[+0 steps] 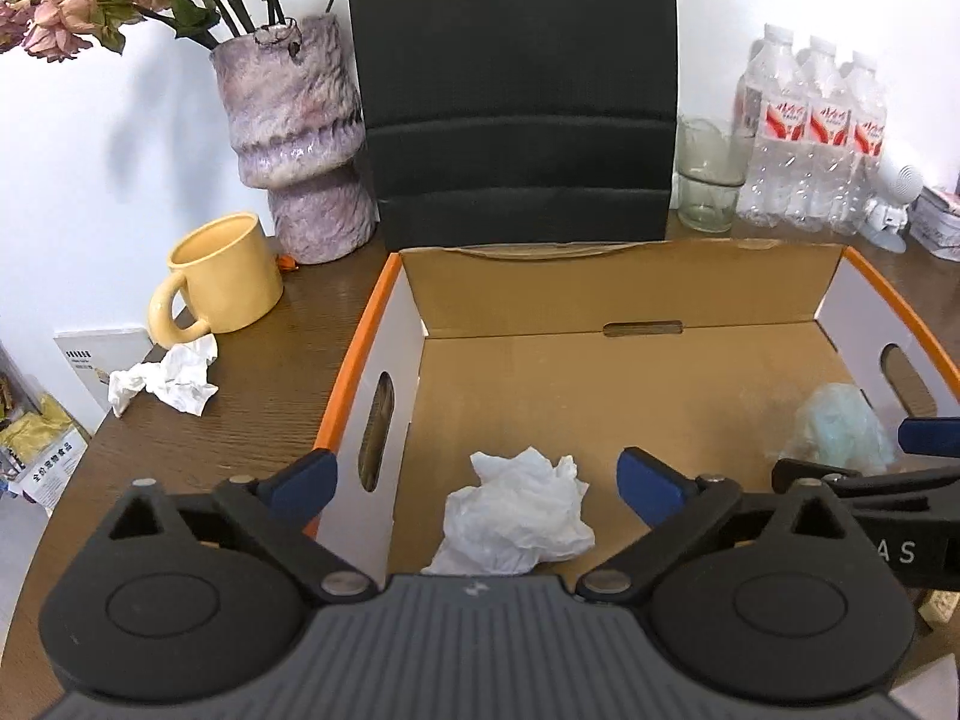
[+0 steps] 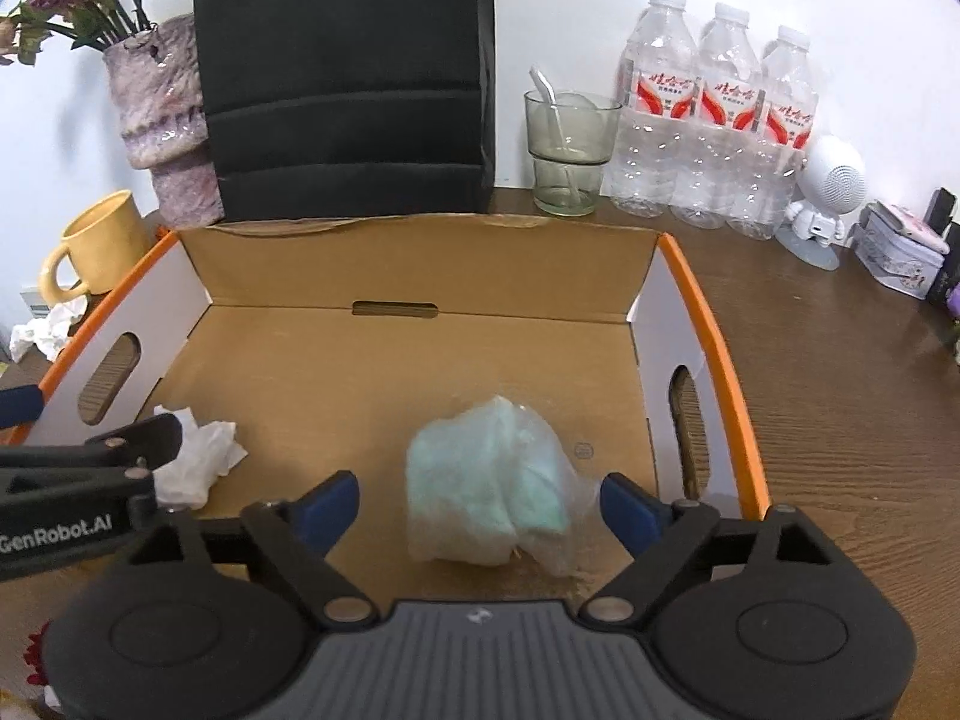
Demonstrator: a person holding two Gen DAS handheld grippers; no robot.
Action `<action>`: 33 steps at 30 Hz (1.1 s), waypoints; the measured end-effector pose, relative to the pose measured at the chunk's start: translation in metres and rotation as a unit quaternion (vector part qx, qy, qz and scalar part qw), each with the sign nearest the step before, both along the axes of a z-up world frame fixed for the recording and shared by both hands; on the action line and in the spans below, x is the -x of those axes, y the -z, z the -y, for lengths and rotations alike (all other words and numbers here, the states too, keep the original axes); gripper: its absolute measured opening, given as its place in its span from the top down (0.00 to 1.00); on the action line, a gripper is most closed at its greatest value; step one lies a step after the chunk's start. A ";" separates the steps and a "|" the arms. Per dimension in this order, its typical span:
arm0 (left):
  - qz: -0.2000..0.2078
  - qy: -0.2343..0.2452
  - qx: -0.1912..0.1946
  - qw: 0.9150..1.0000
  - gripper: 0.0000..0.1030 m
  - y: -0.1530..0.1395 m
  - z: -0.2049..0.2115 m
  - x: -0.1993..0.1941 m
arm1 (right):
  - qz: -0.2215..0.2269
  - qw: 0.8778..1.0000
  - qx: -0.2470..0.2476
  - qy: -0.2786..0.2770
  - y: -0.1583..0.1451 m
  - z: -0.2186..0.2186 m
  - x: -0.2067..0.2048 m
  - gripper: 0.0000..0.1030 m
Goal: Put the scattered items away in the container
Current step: 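Carry both items over the box and open both tools to drop them, then grasp the plush dog with left tool while right tool grasps a small screw bag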
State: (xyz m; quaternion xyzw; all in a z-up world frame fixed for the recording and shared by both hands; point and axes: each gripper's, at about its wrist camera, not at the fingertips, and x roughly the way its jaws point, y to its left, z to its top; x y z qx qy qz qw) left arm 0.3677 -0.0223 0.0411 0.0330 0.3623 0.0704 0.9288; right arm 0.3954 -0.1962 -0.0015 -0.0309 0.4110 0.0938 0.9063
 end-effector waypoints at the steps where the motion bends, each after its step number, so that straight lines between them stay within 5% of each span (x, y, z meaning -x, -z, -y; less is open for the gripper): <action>1: 0.001 -0.001 0.003 1.000 0.00 -0.002 -0.001 0.002 | -0.001 1.000 0.000 0.002 -0.001 0.001 0.001 0.12; 11: 0.011 -0.004 0.013 1.000 0.00 -0.016 -0.009 0.025 | 0.006 1.000 -0.008 -0.002 -0.017 0.009 0.025 0.03; 22: 0.099 0.058 0.038 0.993 0.00 -0.051 -0.030 0.126 | 0.092 0.994 -0.022 -0.060 -0.050 0.037 0.129 0.00; 33: 0.119 0.083 0.032 0.989 0.00 -0.008 -0.059 0.236 | 0.128 0.986 -0.055 -0.095 -0.011 0.064 0.268 0.00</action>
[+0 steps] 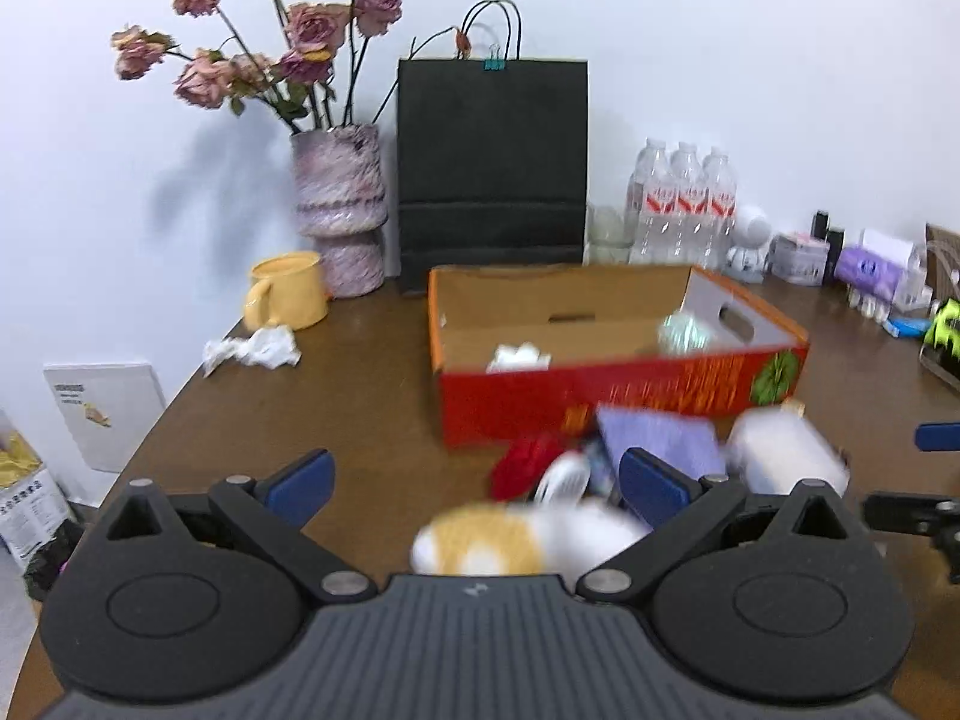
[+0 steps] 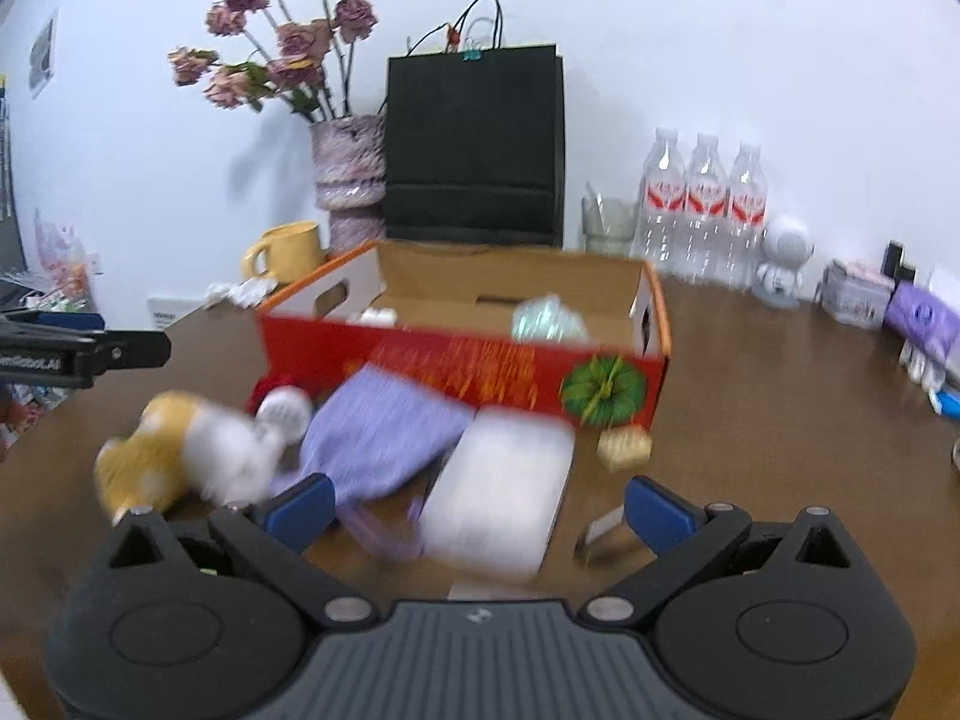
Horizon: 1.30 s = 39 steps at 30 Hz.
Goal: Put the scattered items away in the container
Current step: 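Grasp the plush dog with left tool while right tool grasps a small screw bag, then carry plush dog and screw bag into the box and release both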
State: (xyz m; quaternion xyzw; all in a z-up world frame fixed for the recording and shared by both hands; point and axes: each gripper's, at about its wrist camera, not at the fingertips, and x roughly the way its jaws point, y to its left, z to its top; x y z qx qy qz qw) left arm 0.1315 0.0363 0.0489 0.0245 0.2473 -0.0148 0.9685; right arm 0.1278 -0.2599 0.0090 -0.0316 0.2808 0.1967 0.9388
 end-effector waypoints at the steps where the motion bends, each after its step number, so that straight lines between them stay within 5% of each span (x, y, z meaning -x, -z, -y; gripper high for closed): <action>1: -0.003 -0.001 -0.002 1.000 0.00 0.005 -0.002 0.005 | 0.000 1.000 -0.002 -0.002 0.005 0.001 0.008 0.00; 7: -0.035 -0.003 0.006 0.999 0.00 0.035 -0.011 0.018 | 0.005 0.999 0.009 -0.032 0.030 -0.009 0.044 0.00; 16: -0.056 -0.007 0.002 0.998 0.04 0.064 -0.008 0.017 | -0.015 0.999 0.016 -0.039 0.049 -0.021 0.051 0.24; 19: -0.062 -0.007 -0.006 0.998 0.18 0.069 -0.006 0.015 | -0.019 0.998 0.022 -0.048 0.052 -0.026 0.052 0.37; 22: -0.072 -0.004 -0.011 0.997 0.49 0.073 -0.005 0.013 | -0.014 0.998 0.027 -0.047 0.053 -0.029 0.053 0.54; 24: -0.069 -0.006 -0.012 0.998 0.50 0.075 -0.006 0.015 | -0.015 0.999 0.023 -0.045 0.053 -0.028 0.052 0.84; 39: -0.044 -0.019 -0.004 0.999 0.51 0.069 -0.008 0.030 | -0.005 1.000 0.017 -0.017 0.049 -0.027 0.041 0.85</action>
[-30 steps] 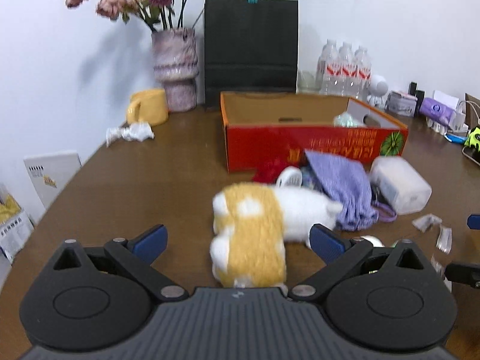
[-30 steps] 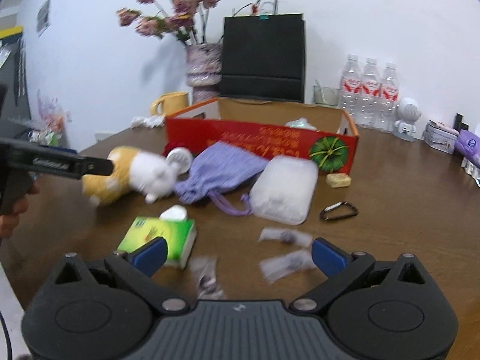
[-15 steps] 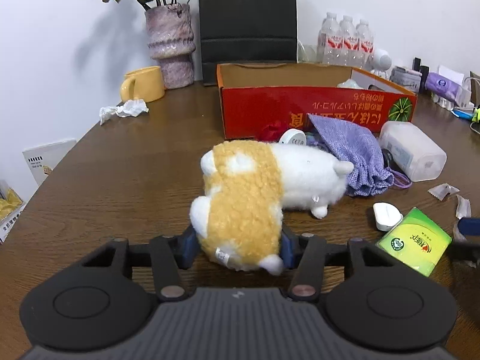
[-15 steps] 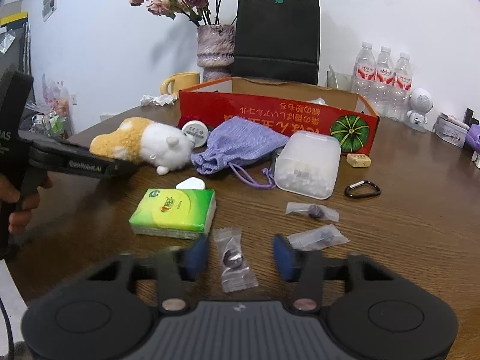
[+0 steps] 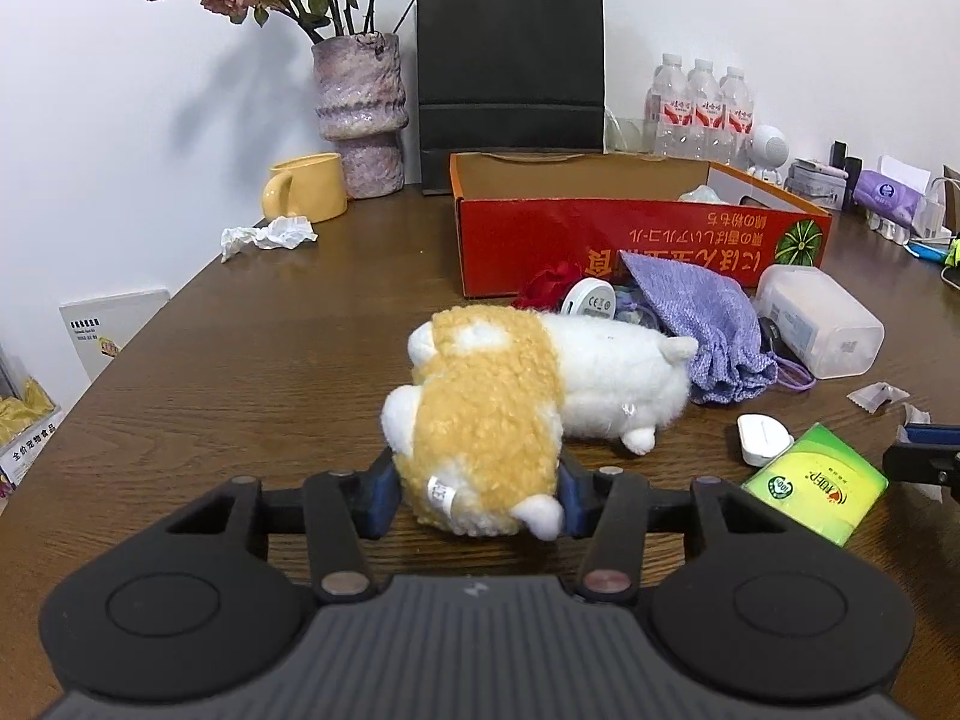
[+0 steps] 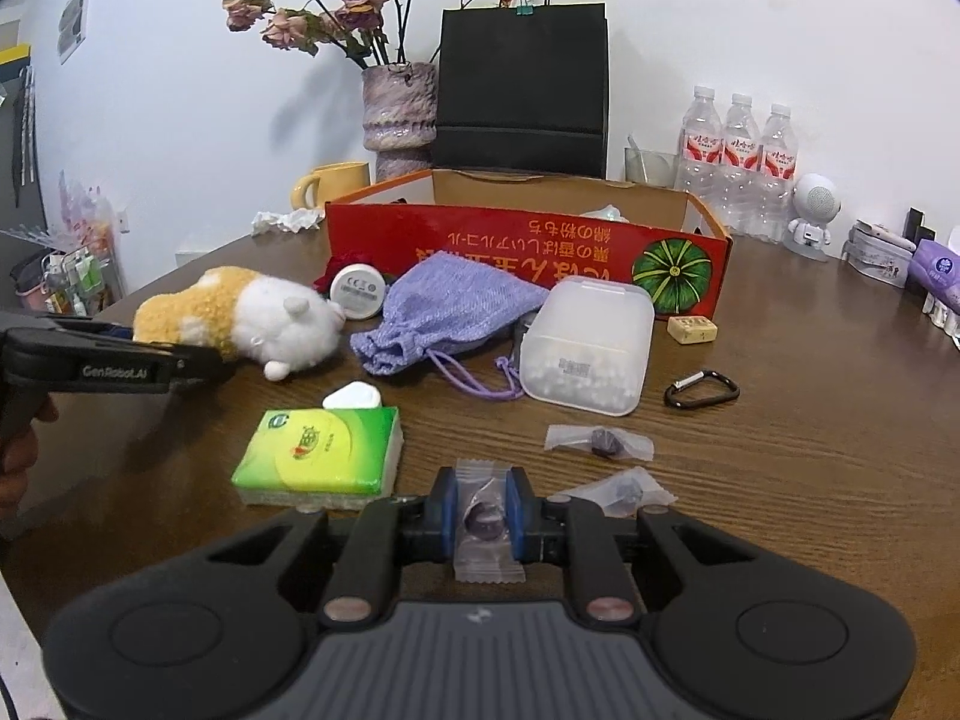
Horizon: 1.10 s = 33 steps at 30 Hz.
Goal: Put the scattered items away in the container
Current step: 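Carry plush dog and screw bag into the box and release both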
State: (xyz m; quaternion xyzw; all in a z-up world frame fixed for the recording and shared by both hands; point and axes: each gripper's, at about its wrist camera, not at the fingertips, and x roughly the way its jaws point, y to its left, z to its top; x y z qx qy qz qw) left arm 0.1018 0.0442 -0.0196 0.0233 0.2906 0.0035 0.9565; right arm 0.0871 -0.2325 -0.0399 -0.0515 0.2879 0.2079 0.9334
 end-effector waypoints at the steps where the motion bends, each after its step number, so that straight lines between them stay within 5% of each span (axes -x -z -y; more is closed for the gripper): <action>1: 0.001 0.000 0.001 1.000 0.51 0.000 0.000 0.000 | 0.001 1.000 0.000 0.000 -0.001 -0.001 -0.001 0.85; 14: 0.044 0.002 0.007 0.999 0.55 -0.017 0.001 0.004 | 0.032 0.999 -0.006 0.007 -0.020 -0.002 -0.018 0.85; 22: 0.097 0.019 0.013 0.995 0.56 -0.054 0.008 -0.010 | 0.076 0.997 -0.015 0.009 -0.053 -0.003 -0.047 0.85; 33: 0.153 0.027 0.045 0.987 0.56 -0.112 0.032 -0.105 | 0.120 0.992 -0.020 0.024 -0.102 -0.026 -0.149 0.85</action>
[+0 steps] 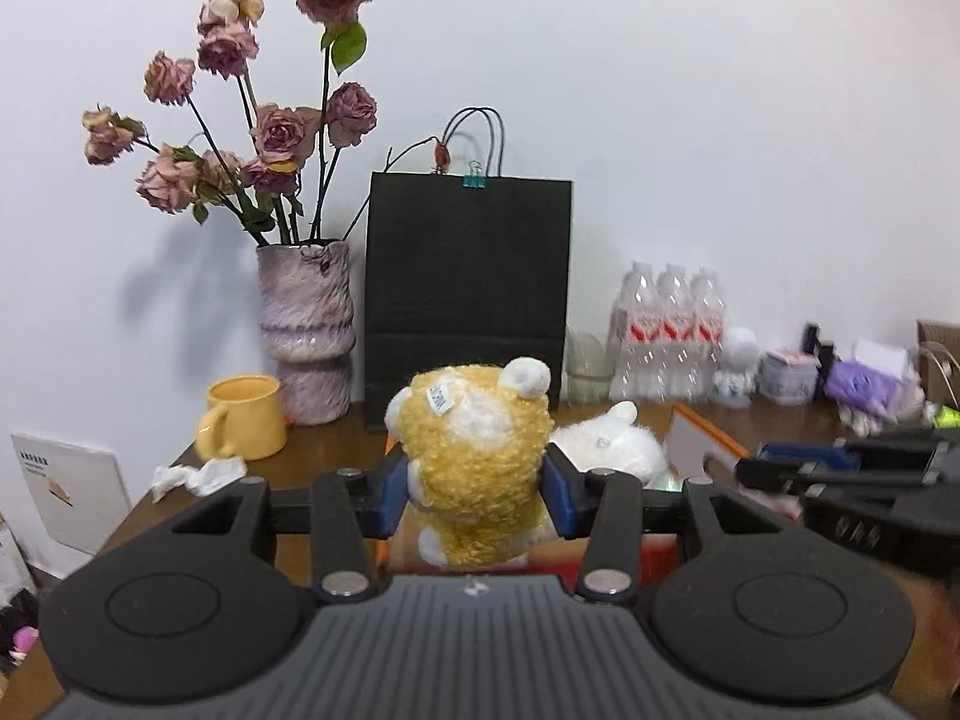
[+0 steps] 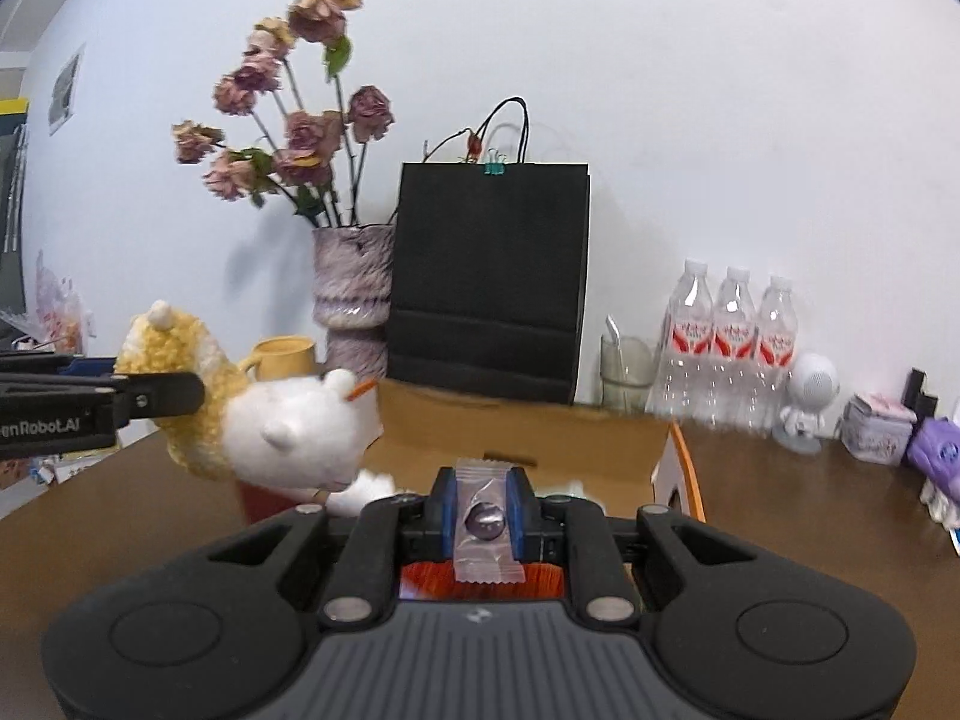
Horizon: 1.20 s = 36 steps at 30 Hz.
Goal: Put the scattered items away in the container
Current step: 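Carry plush dog and screw bag into the box and release both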
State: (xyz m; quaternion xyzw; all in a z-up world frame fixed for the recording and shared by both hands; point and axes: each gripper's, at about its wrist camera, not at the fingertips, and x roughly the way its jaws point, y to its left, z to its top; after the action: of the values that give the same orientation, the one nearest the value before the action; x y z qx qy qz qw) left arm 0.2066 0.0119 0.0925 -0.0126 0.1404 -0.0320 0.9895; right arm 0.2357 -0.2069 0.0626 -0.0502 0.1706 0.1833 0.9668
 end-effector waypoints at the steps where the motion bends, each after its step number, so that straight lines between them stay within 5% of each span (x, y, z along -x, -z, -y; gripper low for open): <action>1: -0.001 -0.006 0.004 1.000 0.56 0.001 0.002 -0.013 | -0.006 1.000 0.000 0.003 0.000 -0.003 -0.012 0.85; 9: -0.063 -0.029 0.027 0.997 0.56 0.034 0.009 -0.099 | -0.086 0.996 -0.001 0.039 0.028 -0.017 -0.110 0.85; 18: -0.113 -0.026 0.046 0.992 0.53 0.067 0.005 -0.139 | -0.120 0.992 0.012 0.041 0.058 -0.019 -0.143 0.83; 20: -0.114 -0.025 0.042 0.992 0.46 0.068 0.005 -0.142 | -0.130 0.991 0.016 0.038 0.063 -0.019 -0.147 0.73; 24: -0.116 -0.026 0.033 0.992 0.24 0.069 0.007 -0.142 | -0.129 0.991 0.017 0.036 0.062 -0.019 -0.146 0.24; 29: -0.106 -0.033 0.028 0.993 0.00 0.065 0.010 -0.138 | -0.129 0.990 0.020 0.050 0.057 -0.015 -0.144 0.11; 32: -0.099 -0.034 0.023 0.994 0.00 0.061 0.012 -0.134 | -0.138 0.989 0.011 0.054 0.056 -0.010 -0.145 0.02; 36: -0.090 -0.034 0.019 0.995 0.00 0.055 0.015 -0.128 | -0.138 0.989 0.004 0.051 0.051 -0.007 -0.143 0.01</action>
State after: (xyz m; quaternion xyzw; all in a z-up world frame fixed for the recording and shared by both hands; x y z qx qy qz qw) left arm 0.3343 -0.0031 0.0380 -0.0386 0.2276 0.0006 0.9730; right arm 0.3785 -0.1996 0.0112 -0.0198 0.3053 0.1382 0.9420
